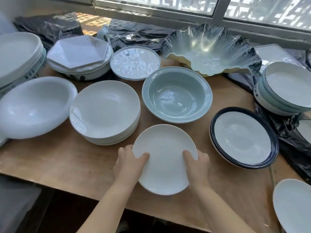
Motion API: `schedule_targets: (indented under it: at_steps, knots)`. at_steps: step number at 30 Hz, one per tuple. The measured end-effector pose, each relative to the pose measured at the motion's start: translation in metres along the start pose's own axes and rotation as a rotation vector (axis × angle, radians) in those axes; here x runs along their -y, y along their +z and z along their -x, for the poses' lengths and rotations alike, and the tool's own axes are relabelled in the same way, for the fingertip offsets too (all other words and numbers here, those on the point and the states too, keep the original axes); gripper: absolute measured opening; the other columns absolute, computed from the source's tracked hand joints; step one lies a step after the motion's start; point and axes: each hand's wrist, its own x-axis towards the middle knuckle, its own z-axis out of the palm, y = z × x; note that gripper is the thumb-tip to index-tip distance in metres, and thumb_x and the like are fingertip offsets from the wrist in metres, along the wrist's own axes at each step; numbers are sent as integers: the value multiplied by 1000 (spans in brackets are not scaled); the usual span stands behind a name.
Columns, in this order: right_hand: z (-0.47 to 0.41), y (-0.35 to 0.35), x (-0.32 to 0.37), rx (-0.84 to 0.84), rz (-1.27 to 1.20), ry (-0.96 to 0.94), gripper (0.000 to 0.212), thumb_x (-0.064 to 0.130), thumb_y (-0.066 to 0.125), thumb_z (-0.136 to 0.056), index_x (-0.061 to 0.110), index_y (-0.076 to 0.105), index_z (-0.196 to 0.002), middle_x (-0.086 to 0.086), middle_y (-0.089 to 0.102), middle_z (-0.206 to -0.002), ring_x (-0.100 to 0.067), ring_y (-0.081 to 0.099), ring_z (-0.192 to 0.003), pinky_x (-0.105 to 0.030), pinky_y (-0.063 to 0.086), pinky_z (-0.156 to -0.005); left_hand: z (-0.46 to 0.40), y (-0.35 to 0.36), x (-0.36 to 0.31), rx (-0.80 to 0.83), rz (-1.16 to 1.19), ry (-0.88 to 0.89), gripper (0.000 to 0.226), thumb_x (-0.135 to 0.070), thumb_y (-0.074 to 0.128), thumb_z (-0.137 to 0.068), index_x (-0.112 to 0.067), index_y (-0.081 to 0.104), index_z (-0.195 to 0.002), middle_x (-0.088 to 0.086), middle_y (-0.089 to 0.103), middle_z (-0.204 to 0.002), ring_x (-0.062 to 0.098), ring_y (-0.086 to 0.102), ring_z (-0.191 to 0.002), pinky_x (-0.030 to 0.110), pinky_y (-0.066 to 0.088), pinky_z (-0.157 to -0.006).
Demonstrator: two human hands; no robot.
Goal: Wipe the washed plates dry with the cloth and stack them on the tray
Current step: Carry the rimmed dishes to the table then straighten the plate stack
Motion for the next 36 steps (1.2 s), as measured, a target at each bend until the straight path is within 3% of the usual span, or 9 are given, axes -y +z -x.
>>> schedule_targets:
  at_steps: [2,6,11,13,17,21,26,31,36]
  knots:
    - [1,0,-1,5,16,-4,24,40,53,-68,18,63,-71,-15,54,-97,-37,55,-98,-49,51,-84,1,1,1,-14,-17,6,56,-52,58,-79,-24,49,-126,-2,44,-111,27,56,-99,38,46,-82]
    - [1,1,-2,-28,19,-11,20,42,52,-69,28,64,-75,5,46,-95,-22,53,-95,-42,50,-86,1,3,1,-33,-40,15,55,-55,57,-79,-24,50,-124,-2,43,-108,26,55,-96,36,45,-78]
    - [-2,2,-9,-22,-18,-42,17,39,55,-67,24,62,-67,1,47,-96,-12,54,-77,-26,44,-66,-3,8,6,-52,16,37,51,-49,60,-79,-20,53,-120,-1,43,-110,25,49,-105,37,44,-83]
    - [-3,2,-11,-25,-38,-49,14,38,57,-68,25,61,-65,-1,48,-96,-12,54,-74,-25,41,-63,-4,11,9,-66,30,36,51,-48,61,-79,-21,53,-122,2,45,-117,25,37,-115,35,37,-88]
    - [-6,4,-12,-42,-37,-52,7,35,62,-76,29,65,-73,9,44,-100,-2,54,-84,-22,42,-64,-8,18,15,-81,109,28,49,-44,63,-80,-21,55,-122,2,44,-115,24,29,-116,30,26,-85]
    - [-10,6,-14,-29,-8,-61,9,28,63,-81,26,66,-73,4,47,-100,-9,54,-87,-28,43,-71,-11,23,20,-106,154,13,51,-45,64,-78,-23,56,-123,-4,37,-106,20,26,-115,29,25,-85]
    - [-12,7,-10,16,-20,-46,14,35,56,-68,23,55,-61,-10,49,-93,-23,47,-74,-28,39,-69,-13,26,22,-111,187,22,46,-45,64,-78,-24,59,-119,-5,37,-103,12,22,-103,28,24,-85]
    - [-13,8,-11,-7,20,-26,16,31,61,-80,16,67,-78,-4,46,-103,-20,54,-90,-31,46,-79,-12,21,21,-78,170,34,40,-45,63,-79,-26,60,-113,-4,40,-103,19,35,-109,30,31,-82]
    - [-11,8,-10,22,-49,-3,16,27,59,-75,23,56,-60,-10,47,-96,-23,47,-78,-29,40,-71,-10,18,14,-43,156,-4,35,-42,62,-80,-23,61,-109,-1,39,-103,25,42,-110,31,37,-80]
